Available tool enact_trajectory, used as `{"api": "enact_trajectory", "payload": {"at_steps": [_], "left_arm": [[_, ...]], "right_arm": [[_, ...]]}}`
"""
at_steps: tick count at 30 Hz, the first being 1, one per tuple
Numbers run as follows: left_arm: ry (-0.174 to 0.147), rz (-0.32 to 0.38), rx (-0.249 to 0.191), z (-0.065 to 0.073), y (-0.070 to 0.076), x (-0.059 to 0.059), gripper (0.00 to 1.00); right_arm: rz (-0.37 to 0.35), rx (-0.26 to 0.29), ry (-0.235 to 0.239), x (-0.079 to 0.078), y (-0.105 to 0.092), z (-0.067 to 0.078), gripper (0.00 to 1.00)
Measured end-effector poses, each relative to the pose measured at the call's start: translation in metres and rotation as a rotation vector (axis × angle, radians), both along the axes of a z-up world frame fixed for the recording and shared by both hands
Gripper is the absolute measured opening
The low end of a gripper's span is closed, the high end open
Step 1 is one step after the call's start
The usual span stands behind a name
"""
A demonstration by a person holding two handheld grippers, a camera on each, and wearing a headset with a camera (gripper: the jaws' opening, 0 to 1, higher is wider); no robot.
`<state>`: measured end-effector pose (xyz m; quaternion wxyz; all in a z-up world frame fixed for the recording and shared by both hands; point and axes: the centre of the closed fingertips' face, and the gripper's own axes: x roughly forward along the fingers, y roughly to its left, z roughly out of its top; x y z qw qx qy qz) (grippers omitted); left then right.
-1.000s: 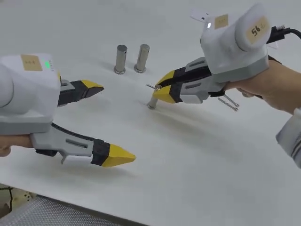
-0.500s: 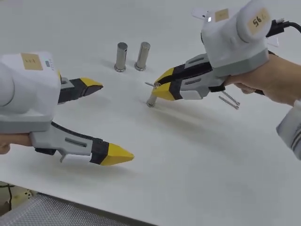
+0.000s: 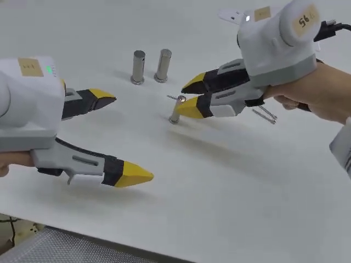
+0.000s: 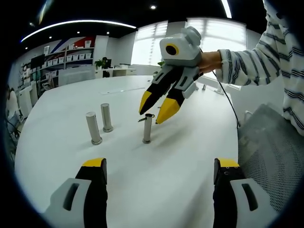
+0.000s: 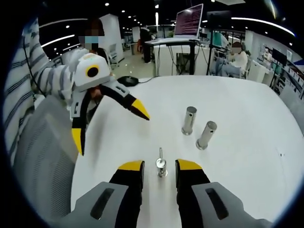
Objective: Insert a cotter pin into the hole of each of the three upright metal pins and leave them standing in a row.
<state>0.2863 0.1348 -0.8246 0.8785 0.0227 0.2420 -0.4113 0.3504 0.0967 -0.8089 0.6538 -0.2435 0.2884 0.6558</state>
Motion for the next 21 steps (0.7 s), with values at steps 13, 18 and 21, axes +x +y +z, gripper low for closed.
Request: {"api": "enact_trajectory", "payload": {"at_steps": [13, 18, 21], "left_arm": [[0.0, 0.005, -0.001, 0.011, 0.013, 0.017, 0.91], [-0.005, 0.022, -0.009, 0.015, 0.017, 0.024, 0.91], [-0.001, 0.022, -0.003, 0.015, 0.02, 0.026, 0.9]], "right_arm": [[-0.217, 0.099, 0.012, -0.008, -0.03, 0.019, 0.37], [-0.339, 0.168, 0.033, -0.013, -0.045, 0.027, 0.4], [-0.386, 0.175, 0.04, -0.018, -0.053, 0.027, 0.41]]}}
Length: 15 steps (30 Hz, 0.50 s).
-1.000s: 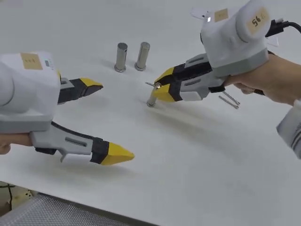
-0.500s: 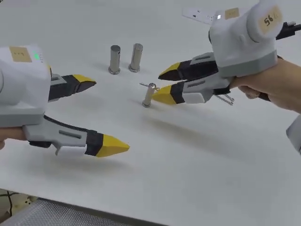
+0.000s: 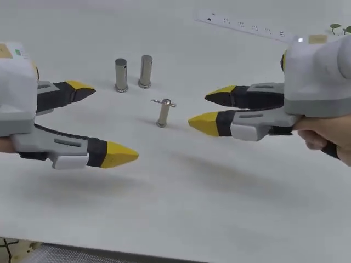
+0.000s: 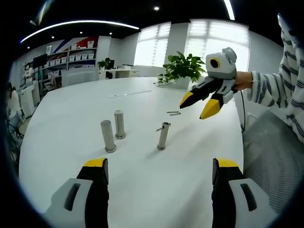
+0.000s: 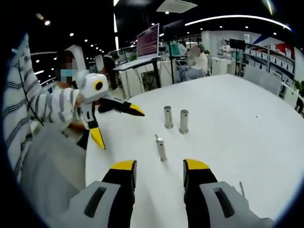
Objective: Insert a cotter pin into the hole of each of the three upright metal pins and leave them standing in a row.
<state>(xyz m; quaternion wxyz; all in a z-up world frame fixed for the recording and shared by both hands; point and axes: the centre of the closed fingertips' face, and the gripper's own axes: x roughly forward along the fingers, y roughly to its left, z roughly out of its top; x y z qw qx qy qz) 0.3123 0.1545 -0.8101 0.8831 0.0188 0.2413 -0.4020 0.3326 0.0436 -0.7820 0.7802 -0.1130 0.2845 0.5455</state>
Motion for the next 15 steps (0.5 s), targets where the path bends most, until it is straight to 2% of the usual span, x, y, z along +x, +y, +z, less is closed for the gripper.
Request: {"api": "enact_trajectory", "payload": {"at_steps": [7, 11, 15], "left_arm": [[0.02, 0.012, 0.02, -0.004, 0.008, 0.006, 0.86], [0.031, 0.01, 0.033, -0.009, 0.009, 0.008, 0.85], [0.039, 0.028, 0.039, -0.015, 0.012, 0.015, 0.83]], "right_arm": [[-0.082, 0.037, 0.024, -0.011, -0.017, -0.004, 0.45], [-0.11, 0.032, 0.038, -0.018, -0.028, -0.01, 0.52], [-0.142, 0.037, 0.074, -0.027, -0.042, -0.016, 0.58]]}}
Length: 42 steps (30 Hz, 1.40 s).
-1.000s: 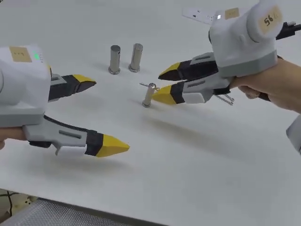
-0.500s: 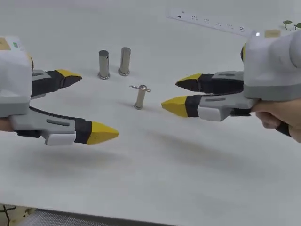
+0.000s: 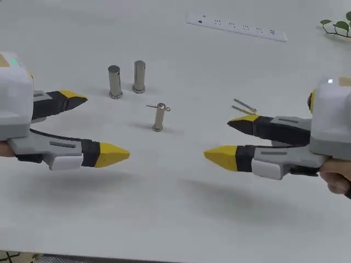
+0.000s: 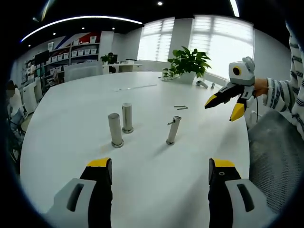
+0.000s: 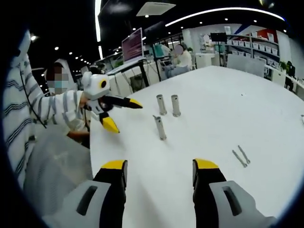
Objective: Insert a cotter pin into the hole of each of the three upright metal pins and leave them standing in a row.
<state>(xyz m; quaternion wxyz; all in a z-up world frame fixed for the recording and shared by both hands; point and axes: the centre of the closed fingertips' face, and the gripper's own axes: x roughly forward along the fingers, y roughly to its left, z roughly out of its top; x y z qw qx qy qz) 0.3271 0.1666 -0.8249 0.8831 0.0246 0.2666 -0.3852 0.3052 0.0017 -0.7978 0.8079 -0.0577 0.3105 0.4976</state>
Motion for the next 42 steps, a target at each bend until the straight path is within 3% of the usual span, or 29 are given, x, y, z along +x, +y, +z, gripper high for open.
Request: {"api": "enact_trajectory", "payload": {"at_steps": [5, 10, 15, 29, 31, 42], "left_arm": [[0.006, 0.027, -0.01, -0.002, 0.002, 0.01, 0.79], [0.004, 0.035, -0.014, -0.002, 0.002, 0.019, 0.76], [-0.007, 0.048, -0.01, -0.001, 0.003, 0.03, 0.73], [-0.047, 0.108, 0.035, 0.001, 0.012, 0.066, 0.6], [-0.028, 0.129, -0.002, 0.002, 0.012, 0.069, 0.56], [-0.055, 0.134, 0.056, -0.003, 0.01, 0.083, 0.5]], "right_arm": [[-0.098, 0.016, 0.029, -0.006, -0.02, -0.005, 0.62], [-0.145, 0.024, 0.053, -0.015, -0.031, -0.01, 0.68], [-0.166, 0.034, 0.08, -0.023, -0.032, -0.014, 0.79], [-0.185, 0.042, 0.086, -0.028, -0.032, -0.012, 0.99], [-0.19, 0.042, 0.088, -0.029, -0.032, -0.011, 0.99], [-0.216, 0.035, 0.095, -0.03, -0.037, -0.011, 1.0]]}}
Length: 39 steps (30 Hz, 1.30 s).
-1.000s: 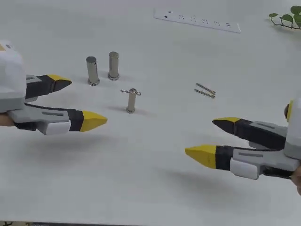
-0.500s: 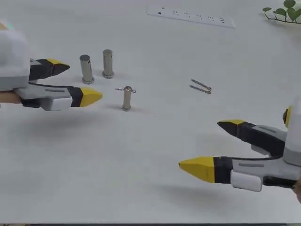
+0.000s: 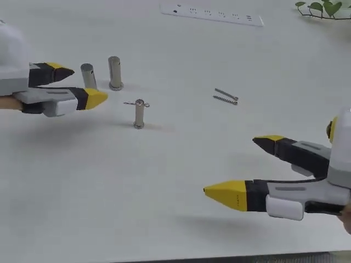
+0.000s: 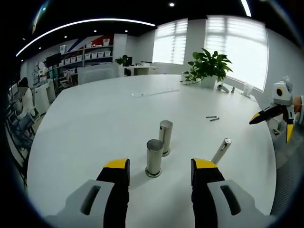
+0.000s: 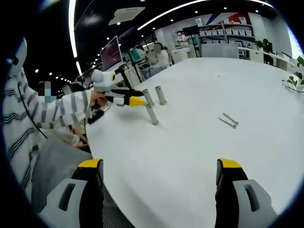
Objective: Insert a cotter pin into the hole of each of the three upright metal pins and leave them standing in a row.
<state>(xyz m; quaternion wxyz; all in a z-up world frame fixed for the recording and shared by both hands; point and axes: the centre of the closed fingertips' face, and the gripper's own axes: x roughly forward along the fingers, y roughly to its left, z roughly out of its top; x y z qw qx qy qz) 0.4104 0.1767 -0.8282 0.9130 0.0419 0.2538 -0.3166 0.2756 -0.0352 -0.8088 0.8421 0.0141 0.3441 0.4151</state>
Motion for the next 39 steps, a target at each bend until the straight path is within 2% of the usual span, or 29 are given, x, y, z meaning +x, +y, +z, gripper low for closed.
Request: {"api": "enact_trajectory", "payload": {"at_steps": [2, 4, 8, 12, 16, 20, 26, 30, 39], "left_arm": [[-0.002, -0.001, 0.026, -0.003, 0.001, 0.003, 0.48], [0.0, -0.01, 0.03, -0.004, -0.001, 0.003, 0.45], [-0.006, -0.009, 0.034, -0.005, -0.004, 0.006, 0.41], [-0.009, -0.003, 0.027, -0.003, -0.007, 0.008, 0.34], [-0.009, 0.026, -0.004, 0.001, -0.007, 0.011, 0.22], [-0.01, 0.031, 0.013, 0.001, -0.006, 0.011, 0.15], [0.005, 0.018, 0.04, -0.004, -0.008, 0.01, 0.12], [0.019, 0.027, 0.026, -0.004, -0.006, 0.011, 0.12], [0.029, 0.04, 0.027, -0.006, -0.002, 0.012, 0.11]], "right_arm": [[0.008, -0.01, -0.019, 0.0, 0.001, 0.0, 1.0], [0.014, -0.027, -0.029, 0.001, 0.0, 0.0, 1.0], [0.004, -0.028, -0.042, 0.004, -0.001, 0.001, 0.99], [0.003, -0.037, -0.046, 0.005, -0.003, 0.0, 0.98], [0.008, -0.037, -0.045, 0.004, -0.003, 0.0, 0.97], [0.022, -0.038, -0.045, 0.002, -0.002, 0.0, 0.97], [0.023, -0.032, -0.049, 0.004, -0.004, 0.003, 0.97], [0.026, -0.035, -0.052, 0.005, -0.005, 0.004, 0.96], [0.028, -0.027, -0.053, 0.004, -0.004, 0.004, 0.96]]}}
